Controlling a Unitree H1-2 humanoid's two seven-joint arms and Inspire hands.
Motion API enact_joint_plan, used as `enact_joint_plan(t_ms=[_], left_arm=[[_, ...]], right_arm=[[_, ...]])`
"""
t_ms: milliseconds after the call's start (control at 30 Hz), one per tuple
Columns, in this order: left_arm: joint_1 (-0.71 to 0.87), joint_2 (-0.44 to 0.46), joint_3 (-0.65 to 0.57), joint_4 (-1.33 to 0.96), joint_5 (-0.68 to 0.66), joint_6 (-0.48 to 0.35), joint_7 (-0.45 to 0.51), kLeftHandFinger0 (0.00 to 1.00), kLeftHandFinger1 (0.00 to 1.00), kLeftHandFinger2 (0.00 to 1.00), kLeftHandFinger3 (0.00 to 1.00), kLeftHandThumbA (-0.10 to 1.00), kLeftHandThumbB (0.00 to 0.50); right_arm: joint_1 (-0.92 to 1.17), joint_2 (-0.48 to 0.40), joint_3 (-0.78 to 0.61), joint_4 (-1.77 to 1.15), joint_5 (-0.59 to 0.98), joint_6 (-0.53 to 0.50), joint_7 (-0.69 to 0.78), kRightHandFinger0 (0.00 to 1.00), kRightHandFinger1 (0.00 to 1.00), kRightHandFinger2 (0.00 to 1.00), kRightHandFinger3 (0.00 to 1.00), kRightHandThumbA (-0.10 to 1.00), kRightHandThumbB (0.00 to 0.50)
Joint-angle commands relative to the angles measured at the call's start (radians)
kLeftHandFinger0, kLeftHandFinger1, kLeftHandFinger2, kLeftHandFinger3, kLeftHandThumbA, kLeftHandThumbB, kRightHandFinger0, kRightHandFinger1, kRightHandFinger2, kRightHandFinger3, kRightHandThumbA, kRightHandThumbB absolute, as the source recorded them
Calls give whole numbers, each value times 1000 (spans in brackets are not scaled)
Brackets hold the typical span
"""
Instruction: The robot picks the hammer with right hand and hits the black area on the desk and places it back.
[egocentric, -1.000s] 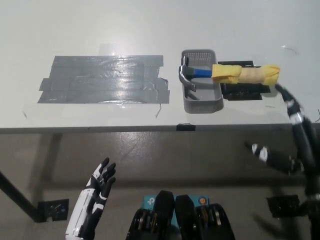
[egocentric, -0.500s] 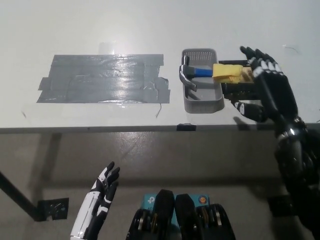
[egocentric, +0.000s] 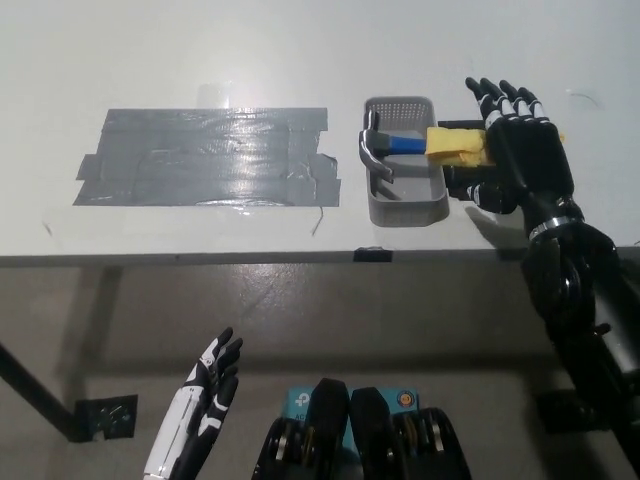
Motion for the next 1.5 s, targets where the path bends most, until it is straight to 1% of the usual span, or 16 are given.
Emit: enact_joint_plan(t_ms=[0,67,100,233,300,367,400,467,500,667,767,1333,1367,1400,1433,1467], left_arm=[[3,8,-4,-14,16,-33,3,1000,1000,1000,1000,928,167],[0,9,-5,-11,22,-44,5,1000,1000,1000,1000,936,162],[-1,14,-7,-18,36,-27,3,1000,1000,1000,1000,965,176],[-2,11,-3,-9,20,-39,3,1000,1000,1000,1000,940,172],[3,9,-3,-14,16,-27,1,1000,1000,1000,1000,931,178],[2,11,-5,-15,28,-34,4,1000,1000,1000,1000,937,158],[3,12,-6,-22,36,-17,4,1000,1000,1000,1000,946,172],[3,9,-2,-18,14,-32,1,1000,1000,1000,1000,916,156],[3,9,-1,-18,19,-32,4,1000,1000,1000,1000,924,172],[0,9,-1,-20,17,-32,2,1000,1000,1000,1000,935,160],[-4,11,1,-24,12,-28,0,1000,1000,1000,1000,939,172],[-10,14,5,-20,-1,-30,-4,1000,1000,1000,1000,930,139],[-10,15,4,-22,3,-26,-5,1000,1000,1000,1000,930,139],[-11,16,4,-19,3,-31,-5,1000,1000,1000,1000,931,138],[-11,16,4,-18,5,-33,-4,1000,1000,1000,1000,930,135],[-16,12,1,-16,6,-32,-3,1000,1000,1000,1000,930,133]], right_arm=[[-98,0,21,20,-36,31,-36,1000,1000,1000,1000,1000,364],[-108,-1,24,36,-23,26,-37,1000,1000,1000,1000,984,364],[-115,1,28,43,-22,33,-30,1000,1000,1000,1000,979,366],[-129,8,37,69,-17,22,-48,1000,1000,1000,1000,959,367],[-135,13,46,71,-16,27,-36,1000,1000,1000,1000,987,366],[-146,18,53,77,-20,33,-35,1000,1000,1000,1000,993,366],[-155,21,58,83,-21,34,-32,1000,1000,1000,1000,994,365],[-167,24,65,93,-18,35,-32,1000,1000,1000,1000,999,364],[-182,28,68,119,-14,28,-40,1000,1000,1000,1000,1000,379],[-214,31,84,186,-11,41,-31,1000,1000,1000,1000,1000,392],[-232,35,93,239,-11,43,-47,1000,1000,1000,1000,1000,389],[-288,26,141,399,-2,35,-86,1000,1000,1000,1000,966,381],[-291,28,144,408,-4,30,-105,1000,1000,1000,1000,948,384],[-293,30,142,424,-3,12,-148,1000,1000,1000,1000,862,384],[-298,32,145,448,-7,-9,-205,1000,1000,1000,1000,730,372],[-302,25,154,461,-17,-22,-240,1000,1000,1000,1000,557,292]])
